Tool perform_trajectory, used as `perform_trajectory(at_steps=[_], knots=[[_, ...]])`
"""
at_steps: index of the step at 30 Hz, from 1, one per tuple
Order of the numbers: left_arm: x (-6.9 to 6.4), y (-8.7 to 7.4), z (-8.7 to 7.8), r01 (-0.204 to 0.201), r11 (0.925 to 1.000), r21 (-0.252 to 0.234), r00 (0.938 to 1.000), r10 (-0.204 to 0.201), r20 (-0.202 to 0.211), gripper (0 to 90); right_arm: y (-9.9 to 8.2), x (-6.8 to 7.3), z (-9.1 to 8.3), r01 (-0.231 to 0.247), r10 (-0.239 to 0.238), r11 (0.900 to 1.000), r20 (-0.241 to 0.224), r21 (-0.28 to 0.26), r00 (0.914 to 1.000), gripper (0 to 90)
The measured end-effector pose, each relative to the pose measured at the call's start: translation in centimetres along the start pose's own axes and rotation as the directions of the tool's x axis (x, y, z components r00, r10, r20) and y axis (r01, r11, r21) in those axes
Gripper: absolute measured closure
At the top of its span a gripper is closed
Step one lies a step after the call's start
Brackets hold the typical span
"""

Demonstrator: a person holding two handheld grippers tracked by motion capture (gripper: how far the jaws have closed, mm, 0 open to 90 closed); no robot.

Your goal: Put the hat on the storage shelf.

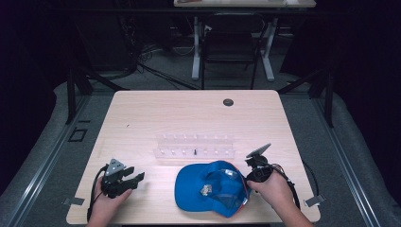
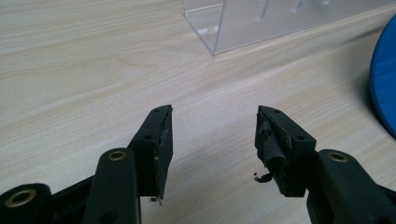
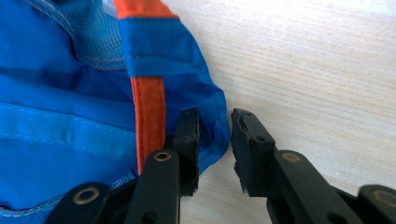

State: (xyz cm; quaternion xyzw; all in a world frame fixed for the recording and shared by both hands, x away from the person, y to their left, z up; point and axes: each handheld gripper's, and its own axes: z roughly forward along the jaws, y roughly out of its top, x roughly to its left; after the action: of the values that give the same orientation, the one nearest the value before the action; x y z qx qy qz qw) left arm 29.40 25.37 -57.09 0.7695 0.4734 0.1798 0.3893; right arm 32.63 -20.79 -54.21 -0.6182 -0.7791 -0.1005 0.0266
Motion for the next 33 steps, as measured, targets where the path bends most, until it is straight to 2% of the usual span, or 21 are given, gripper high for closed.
perform_trajectory(at_steps=[3, 5, 6, 10, 14, 15, 17, 19, 27, 33], knots=[[0.0, 0.0, 0.0, -0.001, 1.0000, 0.000, 1.0000, 0.001, 0.001, 47.3, 0.1, 0.2, 0.2, 0.015, -0.015, 0.9999, 0.013, 0.000, 0.9998, 71.9], [0.0, 0.0, 0.0, -0.001, 1.0000, 0.001, 1.0000, 0.001, 0.000, 47.3, 0.1, 0.4, 0.3, -0.001, 0.001, 1.0000, 0.013, 0.002, 0.9999, 73.6], [0.0, 0.0, 0.0, -0.001, 1.0000, 0.002, 1.0000, 0.001, 0.000, 47.3, 0.2, 0.3, 0.2, 0.009, -0.009, 0.9998, 0.017, 0.015, 0.9998, 74.3], [0.0, 0.0, 0.0, -0.009, 0.9999, 0.006, 1.0000, 0.009, 0.003, 47.3, 0.4, 0.4, 0.3, 0.021, -0.022, 0.9994, 0.027, 0.028, 0.9994, 81.8], [0.0, 0.0, 0.0, -0.002, 1.0000, 0.003, 1.0000, 0.002, 0.000, 47.3, 0.4, 0.4, 0.3, 0.029, -0.030, 0.9992, 0.011, 0.026, 0.9995, 87.9], [0.0, 0.0, 0.0, 0.000, 1.0000, -0.004, 1.0000, 0.000, -0.001, 47.3, 0.3, 0.4, 0.4, 0.017, -0.017, 0.9998, 0.008, 0.004, 0.9998, 88.6], [0.0, 0.0, 0.0, 0.000, 1.0000, -0.006, 1.0000, 0.000, 0.001, 47.3, 0.5, 0.2, 0.0, 0.034, -0.034, 0.9992, -0.003, 0.021, 0.9994, 89.0], [0.0, 0.0, 0.0, -0.002, 1.0000, 0.001, 1.0000, 0.002, -0.001, 47.3, 0.4, 0.1, -0.5, 0.021, -0.021, 0.9997, -0.022, 0.012, 0.9995, 89.2], [-0.1, 0.0, 0.0, -0.006, 1.0000, -0.002, 1.0000, 0.006, 0.000, 47.4, 0.6, -0.1, -2.8, 0.032, -0.032, 0.9991, -0.022, -0.029, 0.9992, 89.2], [0.0, 0.0, 0.0, -0.007, 1.0000, -0.002, 1.0000, 0.007, 0.001, 47.4, 0.7, -0.2, -4.7, 0.025, -0.027, 0.9990, -0.046, -0.038, 0.9986, 89.4]])
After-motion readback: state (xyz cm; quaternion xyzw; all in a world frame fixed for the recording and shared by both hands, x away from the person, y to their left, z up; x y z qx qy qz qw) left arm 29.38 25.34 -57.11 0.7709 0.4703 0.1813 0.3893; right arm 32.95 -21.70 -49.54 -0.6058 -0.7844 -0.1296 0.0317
